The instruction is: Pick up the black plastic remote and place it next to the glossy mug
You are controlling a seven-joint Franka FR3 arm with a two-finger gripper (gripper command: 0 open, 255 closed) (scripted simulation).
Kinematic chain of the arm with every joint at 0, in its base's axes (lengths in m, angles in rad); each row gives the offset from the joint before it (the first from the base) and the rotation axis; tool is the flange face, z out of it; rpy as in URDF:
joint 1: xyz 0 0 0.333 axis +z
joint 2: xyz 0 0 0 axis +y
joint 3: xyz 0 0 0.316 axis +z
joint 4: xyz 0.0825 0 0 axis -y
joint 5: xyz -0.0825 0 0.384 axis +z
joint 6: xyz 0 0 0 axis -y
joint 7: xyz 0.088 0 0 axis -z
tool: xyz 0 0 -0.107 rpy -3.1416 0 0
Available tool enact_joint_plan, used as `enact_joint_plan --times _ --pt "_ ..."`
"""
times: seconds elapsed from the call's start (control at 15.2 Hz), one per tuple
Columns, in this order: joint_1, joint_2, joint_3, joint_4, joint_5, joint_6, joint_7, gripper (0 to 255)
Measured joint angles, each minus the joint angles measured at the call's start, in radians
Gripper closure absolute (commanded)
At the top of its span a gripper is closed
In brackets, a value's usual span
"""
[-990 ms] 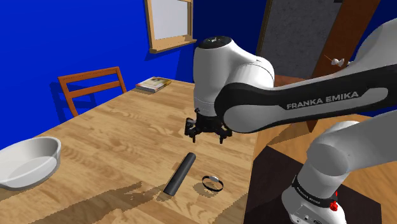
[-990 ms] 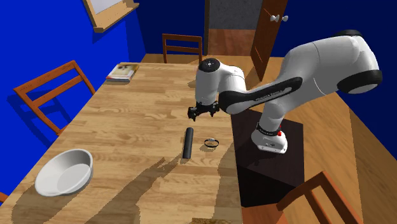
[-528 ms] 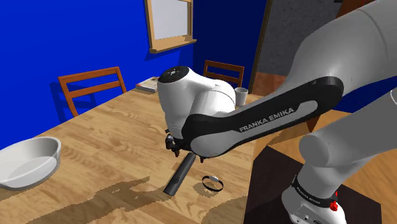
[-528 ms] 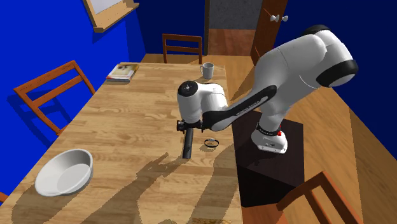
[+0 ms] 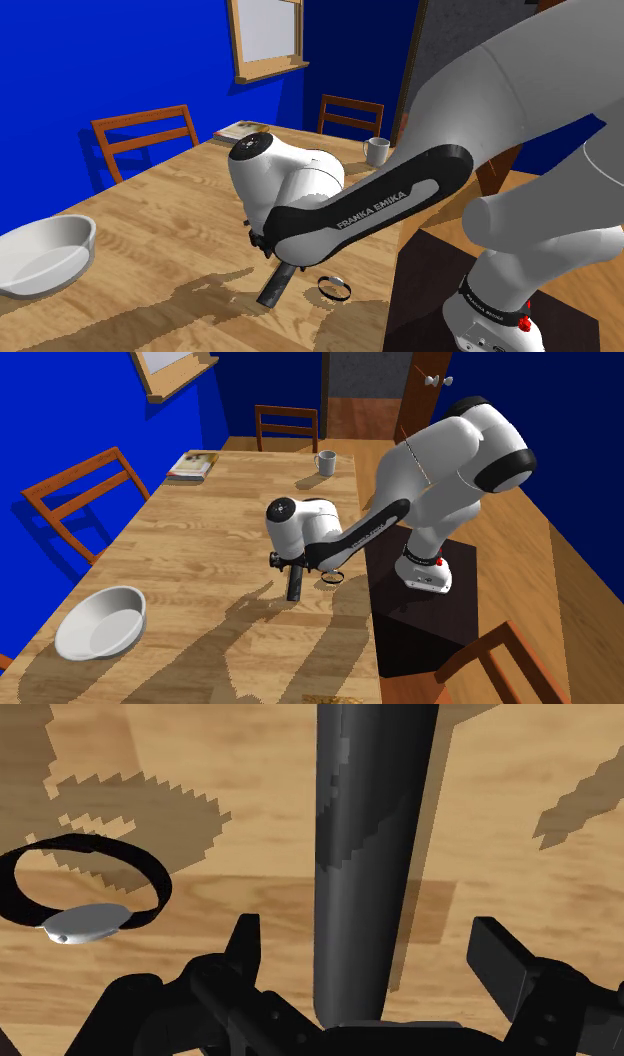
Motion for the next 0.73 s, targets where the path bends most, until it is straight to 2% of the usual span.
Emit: enact_joint_plan --times 0.2,0.59,0.66,0.73 --pt "-0.052 -0.015 0.056 -0.017 0.022 0.037 -0.013 0" --pt "-0.066 -0.02 0.07 -0.02 0.028 0.045 -0.017 0" --pt "-0.066 -0.02 0.07 -0.02 0.028 0.045 -0.017 255" --pt "-0.067 -0.02 0.067 -0.016 0.027 0.05 -0.017 255"
